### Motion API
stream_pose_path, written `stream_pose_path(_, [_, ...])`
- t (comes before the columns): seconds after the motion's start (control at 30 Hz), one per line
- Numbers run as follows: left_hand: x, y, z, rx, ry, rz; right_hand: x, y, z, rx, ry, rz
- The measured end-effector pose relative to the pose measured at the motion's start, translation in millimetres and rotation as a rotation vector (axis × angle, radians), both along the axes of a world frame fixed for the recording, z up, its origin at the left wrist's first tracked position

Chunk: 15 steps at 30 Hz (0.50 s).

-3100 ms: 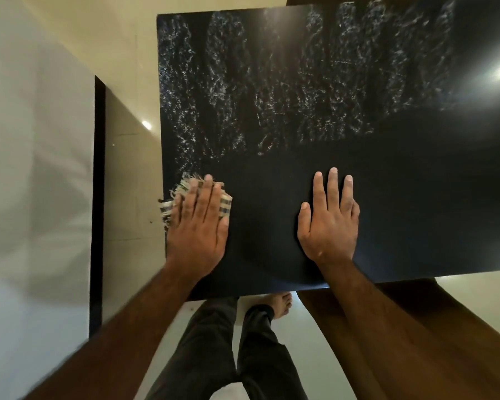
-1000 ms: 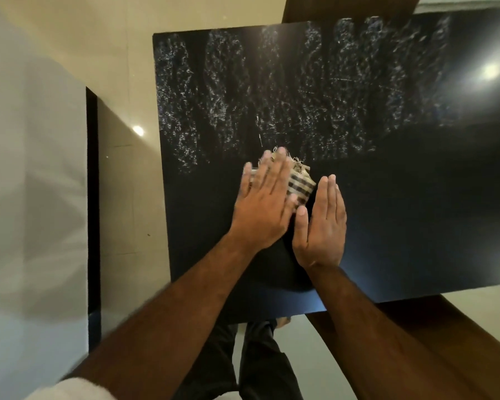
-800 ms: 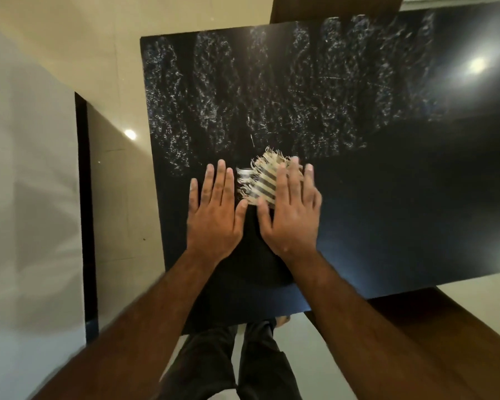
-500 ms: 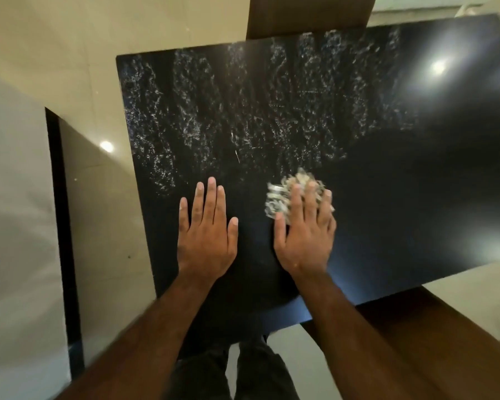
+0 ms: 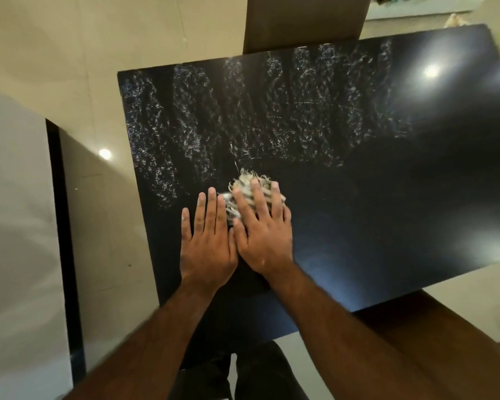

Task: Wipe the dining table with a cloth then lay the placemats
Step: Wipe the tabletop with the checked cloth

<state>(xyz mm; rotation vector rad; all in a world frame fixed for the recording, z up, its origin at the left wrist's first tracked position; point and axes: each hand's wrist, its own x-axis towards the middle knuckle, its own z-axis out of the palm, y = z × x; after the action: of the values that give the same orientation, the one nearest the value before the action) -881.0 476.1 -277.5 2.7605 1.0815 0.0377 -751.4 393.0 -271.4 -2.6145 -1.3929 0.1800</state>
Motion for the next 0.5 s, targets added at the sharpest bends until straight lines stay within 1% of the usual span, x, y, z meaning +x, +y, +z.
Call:
stream_pose_path(0.07, [1, 1, 2, -0.004, 0.006, 0.005, 9, -24, 0, 0.004, -0.016, 0.023])
stream_pose_path(0.1, [1, 1, 2, -0.007, 0.013, 0.009, 17, -37, 0, -0.008, -0.033, -0.002])
stream_pose_path(0.23, [3, 3, 0, -0.012, 0.027, 0.022, 68, -73, 0, -0.030, -0.114, -0.301])
stream_pose_path(0.37, [2, 3, -4, 0.003, 0.057, 0.029, 110, -47, -1, -0.015, -0.140, -0.459])
stream_pose_path(0.43, [7, 0, -5, 0.013, 0.066, 0.039, 112, -23, 0, 0.004, -0.132, -0.447])
stream_pose_path(0.5, [22, -6, -2, 0.024, 0.059, 0.005, 107, -11, -2, 0.022, -0.126, -0.332])
